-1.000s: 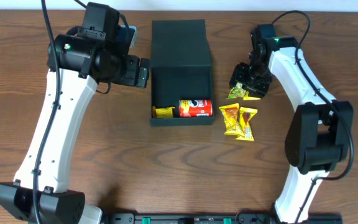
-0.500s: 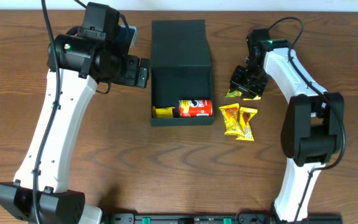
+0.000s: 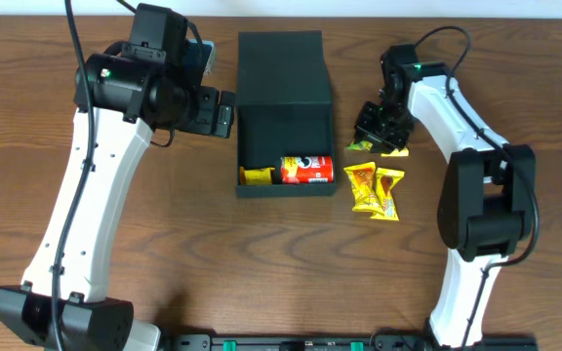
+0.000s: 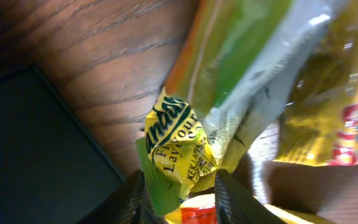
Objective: Pack container
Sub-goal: 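Reach the right gripper to the green Apollo packet and grasp it, then lift the green Apollo packet with the right gripper over the box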
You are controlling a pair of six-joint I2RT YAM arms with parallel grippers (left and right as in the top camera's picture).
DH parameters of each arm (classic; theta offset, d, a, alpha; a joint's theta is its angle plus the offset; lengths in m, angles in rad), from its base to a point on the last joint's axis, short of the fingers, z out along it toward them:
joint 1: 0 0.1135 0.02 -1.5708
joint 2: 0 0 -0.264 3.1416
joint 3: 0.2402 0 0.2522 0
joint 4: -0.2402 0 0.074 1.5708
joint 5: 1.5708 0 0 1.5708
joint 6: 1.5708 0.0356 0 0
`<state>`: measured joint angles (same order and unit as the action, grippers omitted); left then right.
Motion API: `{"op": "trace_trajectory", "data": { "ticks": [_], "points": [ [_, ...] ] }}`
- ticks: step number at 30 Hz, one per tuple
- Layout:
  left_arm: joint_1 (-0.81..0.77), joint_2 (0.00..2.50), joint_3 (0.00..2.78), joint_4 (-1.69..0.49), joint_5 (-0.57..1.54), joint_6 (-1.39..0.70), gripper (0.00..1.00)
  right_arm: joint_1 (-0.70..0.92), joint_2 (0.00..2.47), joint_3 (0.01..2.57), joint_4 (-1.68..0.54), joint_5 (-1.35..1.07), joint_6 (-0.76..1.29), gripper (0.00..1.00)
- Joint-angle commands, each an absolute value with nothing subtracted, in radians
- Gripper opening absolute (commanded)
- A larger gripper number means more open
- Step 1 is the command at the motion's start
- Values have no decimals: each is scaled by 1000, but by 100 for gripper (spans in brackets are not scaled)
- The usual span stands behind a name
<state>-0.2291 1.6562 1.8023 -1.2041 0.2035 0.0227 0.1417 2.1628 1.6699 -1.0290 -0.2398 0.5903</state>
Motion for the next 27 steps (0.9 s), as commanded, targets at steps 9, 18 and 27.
{"op": "trace_trajectory", "data": {
  "ticks": [9,18,27],
  "points": [
    [-222,1666,1809,-1208,202,23,95,157,2206,1687,-1010,-266,632,1],
    [-222,1666,1809,-1201,198,34,95,157,2203,1755,-1079,-300,579,1],
    [-222,1666,1809,-1196,147,39,95,205,2203,2198,-1311,-375,181,2]
  ]
}}
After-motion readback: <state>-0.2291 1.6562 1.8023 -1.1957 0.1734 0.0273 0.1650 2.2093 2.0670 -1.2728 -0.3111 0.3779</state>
